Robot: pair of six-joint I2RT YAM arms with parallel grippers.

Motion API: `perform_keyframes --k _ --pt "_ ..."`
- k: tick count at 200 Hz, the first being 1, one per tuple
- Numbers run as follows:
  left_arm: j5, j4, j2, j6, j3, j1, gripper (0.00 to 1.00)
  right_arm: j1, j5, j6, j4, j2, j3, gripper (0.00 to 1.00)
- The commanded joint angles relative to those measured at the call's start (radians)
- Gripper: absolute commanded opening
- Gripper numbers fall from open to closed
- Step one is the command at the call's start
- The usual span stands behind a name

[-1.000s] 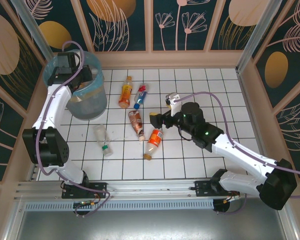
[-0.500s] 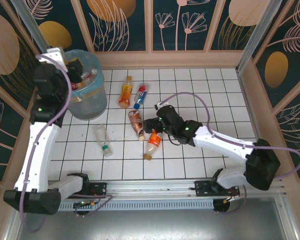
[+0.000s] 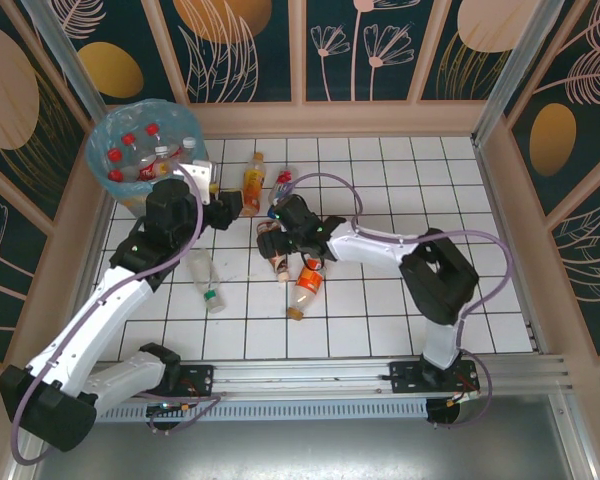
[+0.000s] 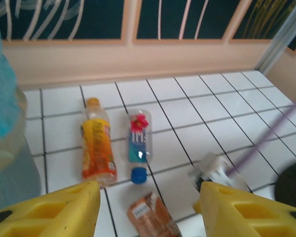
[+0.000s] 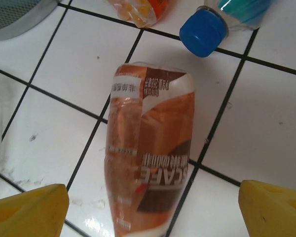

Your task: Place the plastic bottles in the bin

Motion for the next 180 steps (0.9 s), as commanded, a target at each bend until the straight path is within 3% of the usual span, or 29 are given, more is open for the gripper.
perform_keyframes --k 1,33,106,152,180 --pt "0.038 0.055 -0.025 -0.054 -0.053 -0.001 0.57 -0.025 -0.060 -0.020 -0.013 0.049 0.056 0.86" --pt "-0.041 0.048 -0.029 -0.065 -0.080 -0.001 0.57 -0.041 -0.098 -0.026 -0.017 0.116 0.073 0.81" --pt "-0.072 0.057 -0.042 -0.067 -0.075 -0.001 0.59 -0.041 -0.221 -0.020 -0.002 0.193 0.093 0.74" --pt "-0.110 0.040 -0.051 -0.082 -0.049 -0.001 0.63 -0.042 -0.210 -0.030 -0.002 0.128 0.084 0.60" --pt "-0.118 0.019 -0.033 -0.132 0.004 -0.001 0.71 -0.041 -0.199 -0.035 0.047 0.014 0.025 0.58"
